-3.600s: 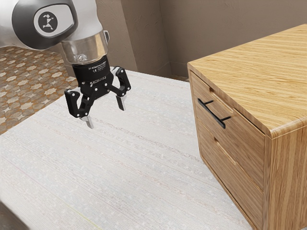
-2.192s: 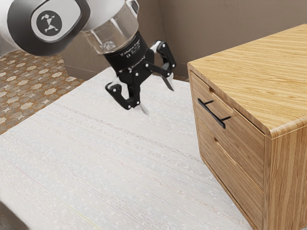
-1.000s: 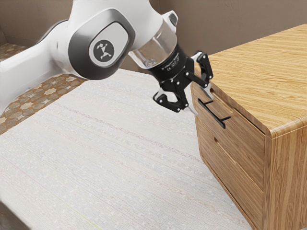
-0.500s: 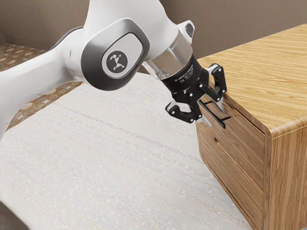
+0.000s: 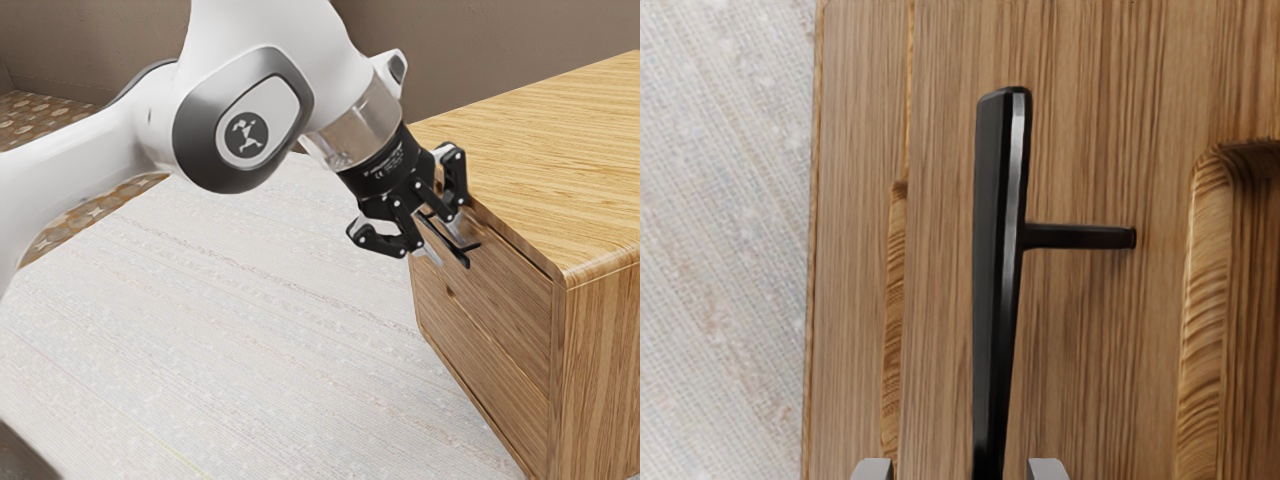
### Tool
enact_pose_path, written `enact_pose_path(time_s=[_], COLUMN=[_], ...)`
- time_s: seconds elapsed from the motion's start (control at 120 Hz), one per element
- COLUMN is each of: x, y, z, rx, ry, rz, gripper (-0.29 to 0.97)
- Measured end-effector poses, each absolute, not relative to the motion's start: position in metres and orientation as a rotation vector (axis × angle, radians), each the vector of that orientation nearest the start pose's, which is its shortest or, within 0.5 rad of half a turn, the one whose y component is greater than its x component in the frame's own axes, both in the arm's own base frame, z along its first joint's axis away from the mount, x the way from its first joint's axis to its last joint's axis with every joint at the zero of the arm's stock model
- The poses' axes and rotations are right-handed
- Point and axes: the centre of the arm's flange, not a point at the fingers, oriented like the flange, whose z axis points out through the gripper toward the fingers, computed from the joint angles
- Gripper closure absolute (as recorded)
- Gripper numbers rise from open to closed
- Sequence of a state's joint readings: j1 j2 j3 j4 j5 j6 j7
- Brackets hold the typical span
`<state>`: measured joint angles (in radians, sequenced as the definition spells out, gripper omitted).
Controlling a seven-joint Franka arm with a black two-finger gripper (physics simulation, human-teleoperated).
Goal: Pull the drawer handle with one arm to open the drawer
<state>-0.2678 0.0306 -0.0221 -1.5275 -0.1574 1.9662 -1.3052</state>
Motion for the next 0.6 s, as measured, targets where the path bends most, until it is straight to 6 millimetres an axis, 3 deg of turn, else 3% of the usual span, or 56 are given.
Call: enact_pose_path(time_s=[0.2, 0.35, 0.6], x=[0.574, 0.574, 0.564], y=[-0.167, -0.164, -0.159], z=[0.671, 0.670, 0.679], rx=[-3.034, -3.031, -3.035], ry=[-1.787, -1.786, -1.787], rz=[-0.321, -0.324, -0.341], gripper=[0.61, 0.69, 0.76])
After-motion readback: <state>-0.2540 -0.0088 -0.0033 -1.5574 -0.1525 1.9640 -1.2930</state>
